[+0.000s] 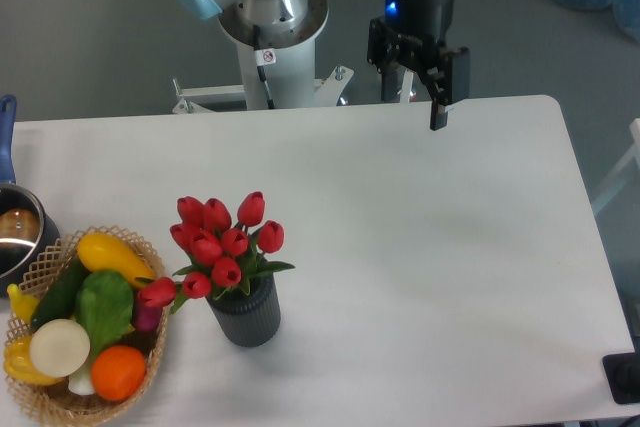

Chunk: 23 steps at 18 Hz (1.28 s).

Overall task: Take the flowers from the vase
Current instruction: 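Move the open gripper down toward the red tulips in the black vase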

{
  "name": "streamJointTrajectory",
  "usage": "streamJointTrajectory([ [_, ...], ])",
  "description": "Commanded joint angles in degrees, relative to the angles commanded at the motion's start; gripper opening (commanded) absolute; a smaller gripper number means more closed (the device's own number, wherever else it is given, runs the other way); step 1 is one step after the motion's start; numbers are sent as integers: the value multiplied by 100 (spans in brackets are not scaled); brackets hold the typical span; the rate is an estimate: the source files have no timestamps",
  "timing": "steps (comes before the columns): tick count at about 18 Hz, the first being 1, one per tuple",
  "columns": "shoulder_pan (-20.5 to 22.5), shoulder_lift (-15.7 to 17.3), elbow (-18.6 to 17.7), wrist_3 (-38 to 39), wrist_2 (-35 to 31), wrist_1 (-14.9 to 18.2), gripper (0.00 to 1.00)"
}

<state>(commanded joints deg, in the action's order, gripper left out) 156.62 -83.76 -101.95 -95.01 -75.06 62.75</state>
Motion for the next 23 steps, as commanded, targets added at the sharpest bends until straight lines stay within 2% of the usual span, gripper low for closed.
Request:
streamJointTrajectory([
  [12, -114, 79, -396, 431, 316, -26, 100],
  [15, -272, 18, -466, 580, 544, -18, 100],
  [20, -527, -26, -571, 747, 536, 52, 100],
  [23, -641, -79, -580, 1229, 580, 79, 100],
])
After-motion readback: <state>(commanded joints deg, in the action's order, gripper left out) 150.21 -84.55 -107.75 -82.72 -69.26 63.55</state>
